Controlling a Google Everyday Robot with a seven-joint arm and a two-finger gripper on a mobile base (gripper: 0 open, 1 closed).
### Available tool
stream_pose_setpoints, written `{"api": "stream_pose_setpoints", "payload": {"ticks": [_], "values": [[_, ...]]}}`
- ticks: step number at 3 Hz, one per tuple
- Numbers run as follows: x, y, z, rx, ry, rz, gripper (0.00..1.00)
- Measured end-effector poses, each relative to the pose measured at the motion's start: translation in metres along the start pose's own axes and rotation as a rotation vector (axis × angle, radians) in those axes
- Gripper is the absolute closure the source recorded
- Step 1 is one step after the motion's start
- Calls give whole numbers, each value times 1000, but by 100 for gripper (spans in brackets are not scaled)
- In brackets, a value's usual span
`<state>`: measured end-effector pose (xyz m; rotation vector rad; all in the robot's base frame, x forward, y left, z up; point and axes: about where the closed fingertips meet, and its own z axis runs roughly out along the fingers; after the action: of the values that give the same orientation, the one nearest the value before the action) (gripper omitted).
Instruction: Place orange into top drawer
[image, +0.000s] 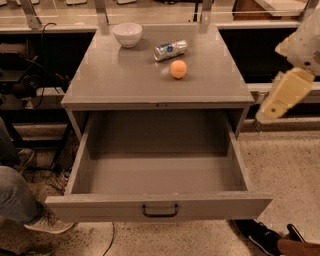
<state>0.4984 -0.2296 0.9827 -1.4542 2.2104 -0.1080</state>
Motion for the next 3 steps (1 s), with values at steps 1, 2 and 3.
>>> {"api": "stream_pose_setpoints", "payload": {"ticks": [1,2,3], "values": [[-10,-63,23,97,-123,175,0],[-26,-113,48,158,-215,354,0],[-30,-120,51,165,-234,410,0]]}}
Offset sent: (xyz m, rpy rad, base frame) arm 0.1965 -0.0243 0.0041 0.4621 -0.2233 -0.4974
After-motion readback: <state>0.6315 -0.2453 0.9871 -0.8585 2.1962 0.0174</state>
